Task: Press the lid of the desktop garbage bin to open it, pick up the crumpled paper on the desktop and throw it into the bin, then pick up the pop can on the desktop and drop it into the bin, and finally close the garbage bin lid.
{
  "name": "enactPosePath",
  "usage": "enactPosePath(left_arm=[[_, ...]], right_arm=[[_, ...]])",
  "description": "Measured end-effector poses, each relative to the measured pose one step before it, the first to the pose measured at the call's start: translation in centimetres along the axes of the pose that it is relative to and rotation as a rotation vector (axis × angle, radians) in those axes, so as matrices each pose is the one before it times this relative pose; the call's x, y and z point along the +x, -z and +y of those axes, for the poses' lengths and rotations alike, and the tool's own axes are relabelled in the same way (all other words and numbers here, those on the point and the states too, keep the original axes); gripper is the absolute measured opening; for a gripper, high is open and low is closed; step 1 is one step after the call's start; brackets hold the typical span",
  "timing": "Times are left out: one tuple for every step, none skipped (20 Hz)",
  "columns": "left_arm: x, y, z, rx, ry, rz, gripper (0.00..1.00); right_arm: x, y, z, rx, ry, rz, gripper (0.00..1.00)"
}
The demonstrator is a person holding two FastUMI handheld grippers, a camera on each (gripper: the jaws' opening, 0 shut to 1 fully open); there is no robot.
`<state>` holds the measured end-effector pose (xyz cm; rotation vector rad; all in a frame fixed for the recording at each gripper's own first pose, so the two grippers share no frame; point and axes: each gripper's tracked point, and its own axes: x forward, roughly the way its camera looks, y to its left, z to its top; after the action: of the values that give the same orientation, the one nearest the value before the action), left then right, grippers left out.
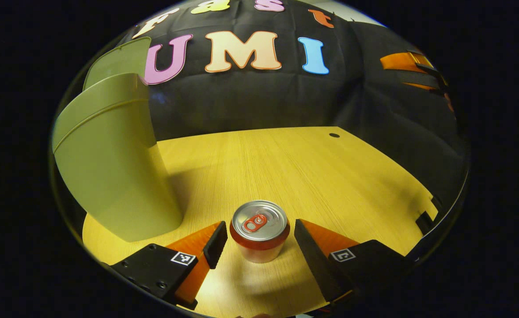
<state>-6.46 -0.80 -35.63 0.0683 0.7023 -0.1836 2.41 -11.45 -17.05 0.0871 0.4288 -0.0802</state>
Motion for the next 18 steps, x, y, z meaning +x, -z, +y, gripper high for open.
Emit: enactPosePath(left_arm=[[0.272,0.242,0.109,0.00329,-0.00605,0.00477,0.95],[0.328,0.130,0.066,0.00152,-0.00541,0.00575,0.95],[0.035,0.191,0.128,-0.00111,-0.00581,0.00144,0.94],[0.257,-0.236,0.137,-0.00648,-0.01041,-0.00324,0.92],[-0.218,-0.287,0.114,-0.00533,-0.00348,-0.00130,0.79],[-0.061,-0.728,0.027,-0.00780,0.00373,-0.01177,0.78],[-0.140,-1.005,0.092,-0.00528,0.00449,-0.01745,0.78],[-0.064,-1.163,0.080,0.00164,0.00291,-0.01411,0.78],[-0.105,-1.449,0.136,0.00506,0.00143,-0.02243,0.77],[-0.146,-1.650,0.170,0.00739,0.00153,-0.02609,0.77],[-0.039,-1.663,0.211,0.00732,0.00043,-0.02883,0.77],[-0.004,-1.621,0.135,0.00424,0.00146,-0.02640,0.77],[-0.010,-1.572,0.164,0.00302,0.00095,-0.02410,0.77],[-0.060,-1.467,0.172,0.00050,-0.00036,-0.02684,0.77],[-0.045,-1.654,0.247,0.00165,-0.00325,-0.02804,0.77],[0.133,-1.502,0.335,0.00247,-0.00410,-0.02540,0.77],[0.067,-1.614,0.325,0.00144,-0.00487,-0.02873,0.77],[0.092,-1.638,0.534,0.00429,-0.00786,-0.02810,0.77]], right_arm=[[-0.140,0.236,-0.242,-0.00228,0.00295,0.00635,0.99],[-0.247,0.275,-0.245,-0.00382,0.00417,0.00564,0.99],[-0.223,0.242,-0.206,-0.00299,0.00456,0.00467,0.99],[-0.200,0.380,-0.086,-0.00277,0.00186,0.00514,0.99],[-0.213,0.348,-0.078,-0.00405,0.00126,0.00638,0.99],[-0.137,0.498,-0.021,-0.00627,0.00064,0.00720,0.99],[-0.074,0.470,0.092,-0.00498,-0.00187,0.00799,0.99],[-0.103,0.549,0.214,-0.00149,-0.00326,0.00852,0.99],[-0.004,0.410,0.197,0.00229,-0.00439,0.00805,0.99],[-0.055,0.463,0.166,0.00443,-0.00443,0.00548,0.99],[0.078,0.303,0.262,0.00823,-0.00655,0.00644,0.99],[0.088,0.535,0.348,0.01308,-0.00755,0.00757,0.99],[0.110,0.327,0.271,0.01489,-0.00553,0.00762,0.99],[0.014,0.427,0.226,0.01213,-0.00423,0.00619,0.99],[0.051,0.292,0.262,0.00801,-0.00340,0.00433,0.99],[0.063,0.328,0.329,0.00514,-0.00587,0.00503,0.99],[-0.009,0.125,0.318,0.00184,-0.00650,0.00108,0.99],[-0.018,0.095,0.287,-0.00065,-0.00497,-0.00109,0.99]])
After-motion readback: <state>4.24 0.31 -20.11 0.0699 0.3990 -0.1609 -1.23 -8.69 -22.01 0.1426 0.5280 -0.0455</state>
